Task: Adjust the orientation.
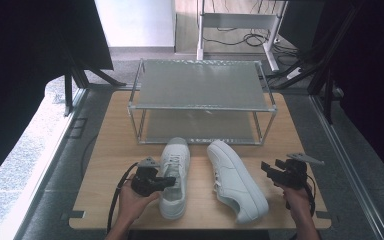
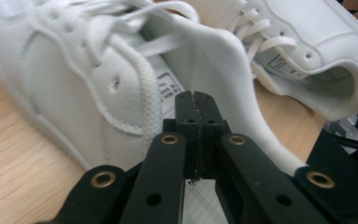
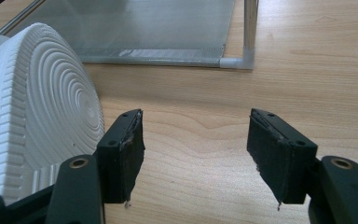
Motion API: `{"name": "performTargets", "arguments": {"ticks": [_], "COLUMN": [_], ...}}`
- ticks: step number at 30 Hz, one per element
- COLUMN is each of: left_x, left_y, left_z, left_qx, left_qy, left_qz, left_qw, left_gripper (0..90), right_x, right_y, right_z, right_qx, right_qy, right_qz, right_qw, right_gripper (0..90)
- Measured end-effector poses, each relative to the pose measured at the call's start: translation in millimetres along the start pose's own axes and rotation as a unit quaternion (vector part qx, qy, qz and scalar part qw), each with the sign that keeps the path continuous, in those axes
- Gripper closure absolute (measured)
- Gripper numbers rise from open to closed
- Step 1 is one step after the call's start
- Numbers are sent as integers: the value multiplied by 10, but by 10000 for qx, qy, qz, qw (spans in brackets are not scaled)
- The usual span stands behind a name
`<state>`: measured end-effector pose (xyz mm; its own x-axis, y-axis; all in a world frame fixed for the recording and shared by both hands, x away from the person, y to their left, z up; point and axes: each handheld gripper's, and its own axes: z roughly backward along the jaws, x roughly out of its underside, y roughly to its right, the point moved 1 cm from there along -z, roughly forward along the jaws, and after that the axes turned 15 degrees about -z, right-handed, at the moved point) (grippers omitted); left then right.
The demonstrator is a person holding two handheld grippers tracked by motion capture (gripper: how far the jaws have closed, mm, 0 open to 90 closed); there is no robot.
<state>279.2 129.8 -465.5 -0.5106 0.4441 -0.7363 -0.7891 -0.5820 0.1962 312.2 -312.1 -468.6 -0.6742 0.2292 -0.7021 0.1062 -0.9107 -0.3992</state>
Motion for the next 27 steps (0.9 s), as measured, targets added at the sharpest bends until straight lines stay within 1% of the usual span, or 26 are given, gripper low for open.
{"name": "performTargets", "arguments": {"ticks": [1, 2, 5, 7, 8, 9, 10, 11, 12, 13, 14, 15, 17, 18, 19, 20, 21, 22, 23, 24, 26, 27], "left_x": [20, 20, 51, 59, 56, 32, 32, -10, -10, -32, -47, -82, -93, -93, -91, -88, -69, -69, -60, -58, -58, -59], "left_y": [-47, -47, -108, -128, -125, -94, -94, -57, -57, -40, -33, -20, -29, -29, -38, -47, -87, -87, -113, -123, -129, -131], "left_z": [41, 41, 96, 116, 118, 134, 134, 189, 189, 229, 262, 362, 420, 420, 435, 444, 450, 450, 438, 431, 420, 417], "left_qx": [-37, -37, -129, -82, -67, -44, -44, 22, 22, 28, 7, -191, -465, -465, -588, -646, -704, -704, -731, -738, -749, -755], "left_qy": [-13, -13, -15, 31, 65, 146, 146, 316, 316, 427, 520, 787, 978, 978, 1046, 1092, 1243, 1243, 1288, 1298, 1339, 1340], "left_qz": [49, 49, 126, 159, 154, 104, 104, 18, 18, -19, -71, -143, -179, -179, -168, -151, -67, -67, -18, -25, -38, -49], "left_qw": [10000, 10000, 9998, 9998, 9998, 9998, 9998, 9995, 9995, 9991, 9986, 9966, 9940, 9940, 9926, 9918, 9897, 9897, 9890, 9888, 9881, 9881], "left_gripper": [900, 900, 900, 900, 897, 880, 875, 866, 849, 826, 826, 772, 687, 619, 619, 575, 503, 464, 430, 410, 381, 366], "right_x": [-1, -1, 0, 0, -1, -4, -4, -7, -7, -9, -13, -15, -19, -19, -22, -22, -26, -26, -26, -24, -23, -27], "right_y": [3, 3, 6, 5, 4, -2, -2, -15, -15, -22, -26, -39, -59, -59, -69, -82, -102, -102, -116, -123, -134, -140], "right_z": [-1, -1, -1, -2, -4, -4, -4, 7, 7, 11, 20, 29, 42, 42, 48, 51, 59, 59, 65, 65, 74, 80], "right_qx": [9, 9, 17, 16, 11, -23, -23, -71, -71, -90, -111, -167, -305, -305, -346, -381, -443, -443, -497, -528, -539, -566], "right_qy": [3, 3, 1, -2, -2, 10, 10, 11, 11, 39, 45, 101, 186, 186, 200, 255, 321, 321, 413, 443, 417, 373], "right_qz": [1, 1, 6, 11, 18, 32, 32, 47, 47, 57, 87, 109, 203, 203, 260, 296, 382, 382, 443, 448, 482, 435], "right_qw": [10000, 10000, 10000, 10000, 10000, 10000, 10000, 10000, 10000, 9999, 9999, 9997, 9992, 9992, 9989, 9985, 9978, 9978, 9969, 9966, 9965, 9968], "right_gripper": [368, 368, 368, 368, 367, 367, 367, 366, 366, 365, 364, 359, 353, 353, 349, 347, 345, 345, 346, 346, 360, 364]}}
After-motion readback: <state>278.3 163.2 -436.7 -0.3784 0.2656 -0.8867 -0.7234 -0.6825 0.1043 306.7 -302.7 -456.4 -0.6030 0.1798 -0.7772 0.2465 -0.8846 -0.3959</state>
